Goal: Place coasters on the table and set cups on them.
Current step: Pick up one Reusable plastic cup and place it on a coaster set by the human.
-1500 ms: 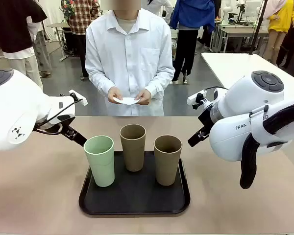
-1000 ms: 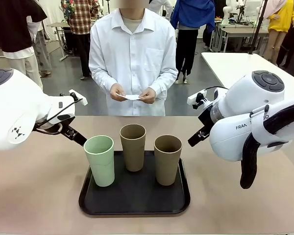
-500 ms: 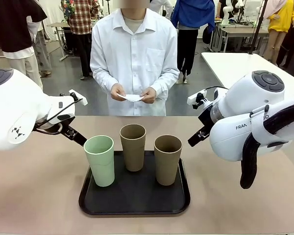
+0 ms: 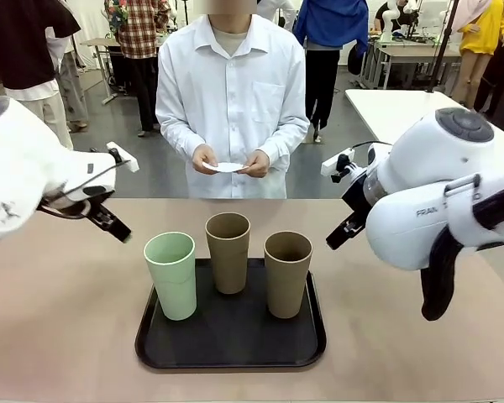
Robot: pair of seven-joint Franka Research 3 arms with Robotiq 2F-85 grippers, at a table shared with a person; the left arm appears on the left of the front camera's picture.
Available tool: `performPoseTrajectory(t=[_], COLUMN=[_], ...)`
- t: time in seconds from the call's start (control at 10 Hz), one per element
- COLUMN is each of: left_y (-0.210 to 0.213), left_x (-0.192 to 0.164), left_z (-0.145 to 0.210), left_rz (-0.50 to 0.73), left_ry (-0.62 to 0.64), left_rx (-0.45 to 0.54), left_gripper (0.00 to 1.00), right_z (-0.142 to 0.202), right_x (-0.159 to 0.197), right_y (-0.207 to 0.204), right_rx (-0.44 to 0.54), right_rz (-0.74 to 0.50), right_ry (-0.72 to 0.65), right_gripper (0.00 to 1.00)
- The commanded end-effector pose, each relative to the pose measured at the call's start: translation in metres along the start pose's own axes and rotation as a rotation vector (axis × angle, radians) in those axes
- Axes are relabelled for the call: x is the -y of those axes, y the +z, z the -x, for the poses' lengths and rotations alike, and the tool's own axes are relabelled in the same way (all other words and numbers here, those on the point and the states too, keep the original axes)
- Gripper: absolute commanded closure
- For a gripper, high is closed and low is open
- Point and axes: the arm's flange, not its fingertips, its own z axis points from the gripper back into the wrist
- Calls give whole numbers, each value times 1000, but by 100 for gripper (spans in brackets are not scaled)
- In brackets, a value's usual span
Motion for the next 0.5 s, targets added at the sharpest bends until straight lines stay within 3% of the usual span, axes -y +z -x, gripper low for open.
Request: performPoseTrajectory(t=[0.0,0.3,0.4], left_y=[70,98,97], left_x=[24,53,58], left_z=[55,105,111], left_rz=[47,254,265], left_ry=[-14,29,75], left_rx=[-89,-92,-81], left_gripper=[0,0,0], right_z=[74,147,156], right_x=[-23,-48,-47], right_y=[64,56,46], right_rx=[-126,-358,-475], right_rz=[-20,-192,-94], right_ry=[19,-93,66], right_gripper=[0,0,0])
